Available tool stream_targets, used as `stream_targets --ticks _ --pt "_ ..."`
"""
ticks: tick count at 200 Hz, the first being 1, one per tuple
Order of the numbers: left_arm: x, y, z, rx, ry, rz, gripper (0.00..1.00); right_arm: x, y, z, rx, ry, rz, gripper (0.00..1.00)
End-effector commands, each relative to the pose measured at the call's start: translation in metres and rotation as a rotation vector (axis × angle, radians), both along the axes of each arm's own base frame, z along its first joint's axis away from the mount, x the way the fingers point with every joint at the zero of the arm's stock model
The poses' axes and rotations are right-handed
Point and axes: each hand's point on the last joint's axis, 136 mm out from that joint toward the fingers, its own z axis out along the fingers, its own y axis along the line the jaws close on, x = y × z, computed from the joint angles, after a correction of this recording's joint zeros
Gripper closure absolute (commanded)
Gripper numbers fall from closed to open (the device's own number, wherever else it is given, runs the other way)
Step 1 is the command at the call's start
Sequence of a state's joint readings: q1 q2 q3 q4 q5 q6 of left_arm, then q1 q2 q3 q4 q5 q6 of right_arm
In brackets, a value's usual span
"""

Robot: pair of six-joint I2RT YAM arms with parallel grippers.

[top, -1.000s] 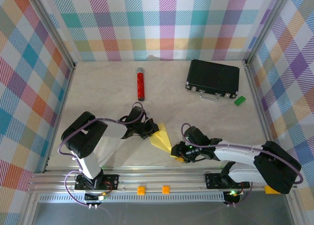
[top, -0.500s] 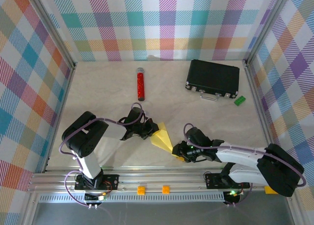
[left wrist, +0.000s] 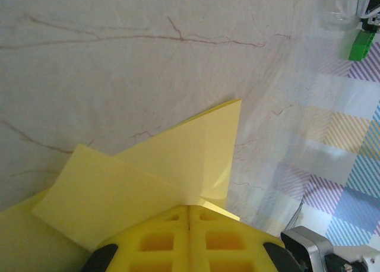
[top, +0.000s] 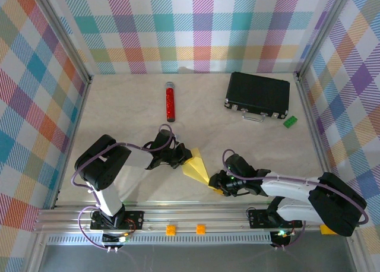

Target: Fold a paper plane with a square sheet of paper (pick it up from the middle)

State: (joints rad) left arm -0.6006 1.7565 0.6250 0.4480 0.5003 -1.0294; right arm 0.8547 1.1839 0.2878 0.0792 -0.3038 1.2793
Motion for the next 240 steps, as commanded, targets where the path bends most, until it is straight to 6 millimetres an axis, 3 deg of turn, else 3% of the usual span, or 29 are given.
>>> stream_targets --ticks 1,81,240 --pt "-0.023 0.015 -0.027 0.079 0.116 0.009 1.00 0.000 -0.003 -0.013 -0.025 0.012 -0.017 0.63" --pt "-0.042 0.005 -0.025 0.054 0.148 -0.065 1.00 0.003 0.001 -0.010 0.003 -0.001 -0.027 0.64" --pt "-0.034 -0.002 -0.022 0.038 0.134 -0.039 1.00 0.012 0.022 0.031 0.149 -0.143 0.058 0.66"
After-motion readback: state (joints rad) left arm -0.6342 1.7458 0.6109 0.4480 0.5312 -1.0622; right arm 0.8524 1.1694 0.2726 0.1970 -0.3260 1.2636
